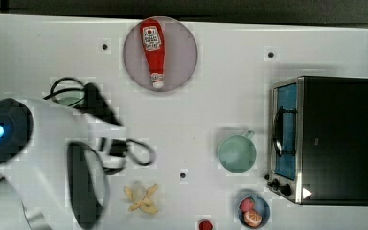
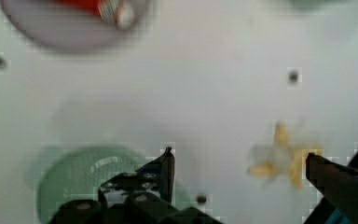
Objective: Drag strainer left to right.
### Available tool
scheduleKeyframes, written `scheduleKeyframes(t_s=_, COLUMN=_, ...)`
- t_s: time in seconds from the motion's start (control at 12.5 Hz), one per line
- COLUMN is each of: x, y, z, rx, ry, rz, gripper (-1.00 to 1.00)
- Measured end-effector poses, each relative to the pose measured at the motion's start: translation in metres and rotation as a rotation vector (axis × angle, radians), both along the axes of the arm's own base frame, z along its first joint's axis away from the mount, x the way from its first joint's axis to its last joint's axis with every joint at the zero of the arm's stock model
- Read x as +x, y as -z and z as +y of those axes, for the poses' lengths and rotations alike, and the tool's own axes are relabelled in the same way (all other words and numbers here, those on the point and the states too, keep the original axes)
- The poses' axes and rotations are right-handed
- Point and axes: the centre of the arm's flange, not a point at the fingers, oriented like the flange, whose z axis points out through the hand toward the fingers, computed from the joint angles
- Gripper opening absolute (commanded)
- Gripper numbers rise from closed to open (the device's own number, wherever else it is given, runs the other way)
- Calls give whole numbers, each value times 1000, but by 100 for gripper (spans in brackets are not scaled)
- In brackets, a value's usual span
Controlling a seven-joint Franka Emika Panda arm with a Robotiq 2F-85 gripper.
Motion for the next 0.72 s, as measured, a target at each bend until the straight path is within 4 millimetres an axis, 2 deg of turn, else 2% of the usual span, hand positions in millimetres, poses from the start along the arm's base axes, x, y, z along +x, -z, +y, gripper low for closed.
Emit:
scheduleKeyframes(t_s=0.16, x=-11, y=66, z=63, rx=19, ry=57, rz=54, gripper=100)
scheduleKeyframes(t_s=0.32, x=-26, y=106, z=109, rx=26, ry=116, rz=64, gripper=100)
scheduleKeyframes(t_s=0.48, x=-33, y=131, z=133, rx=58, ry=201, rz=47, gripper=100)
scheduleKeyframes(t_s=0.72, x=-16, y=176, z=145, rx=150, ry=330, rz=40, gripper=100)
